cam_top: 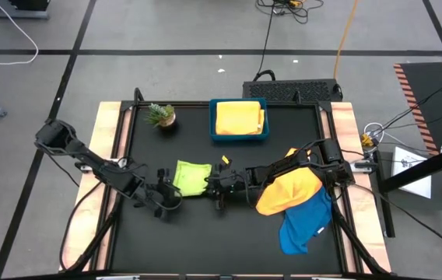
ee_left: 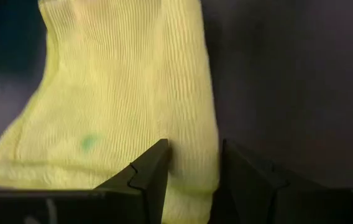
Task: Fold microfiber towels
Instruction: Stack the green microfiber cloth on top of the orange microfiber cloth into the blue bin
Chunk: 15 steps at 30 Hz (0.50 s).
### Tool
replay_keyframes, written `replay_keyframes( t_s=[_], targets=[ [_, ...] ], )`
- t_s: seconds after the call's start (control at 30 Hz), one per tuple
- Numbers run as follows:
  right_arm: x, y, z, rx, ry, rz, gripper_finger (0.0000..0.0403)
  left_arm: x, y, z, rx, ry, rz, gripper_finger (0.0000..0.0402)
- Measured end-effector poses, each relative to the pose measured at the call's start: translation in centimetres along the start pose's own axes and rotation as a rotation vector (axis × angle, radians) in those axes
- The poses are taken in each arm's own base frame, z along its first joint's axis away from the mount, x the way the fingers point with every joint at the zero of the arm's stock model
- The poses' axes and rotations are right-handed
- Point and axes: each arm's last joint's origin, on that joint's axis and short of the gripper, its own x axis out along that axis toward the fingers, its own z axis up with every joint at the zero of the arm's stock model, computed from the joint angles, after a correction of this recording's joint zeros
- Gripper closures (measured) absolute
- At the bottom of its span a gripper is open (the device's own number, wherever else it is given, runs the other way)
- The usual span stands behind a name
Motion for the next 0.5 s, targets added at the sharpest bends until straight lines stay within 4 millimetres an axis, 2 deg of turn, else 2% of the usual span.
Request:
replay_keyframes(
  t_s=[0.2, 0.37, 0.5],
  targets=[
    [0.0, 0.0, 0.1, 0.0, -0.008, 0.003, 0.0401, 1.5, -0.4, -0.8, -0.007, 0.057, 0.049, 0.0249],
    [0.0, 0.0, 0.0, -0.002, -0.001, 0.002, 0.0401, 1.8, -0.5, -0.9, -0.019, 0.059, 0.065, 0.0251],
    [0.0, 0.0, -0.1, -0.065, 0.009, 0.001, 0.0399, 1.7, -0.6, -0.4, 0.007, 0.056, 0.056, 0.0288]
  ],
)
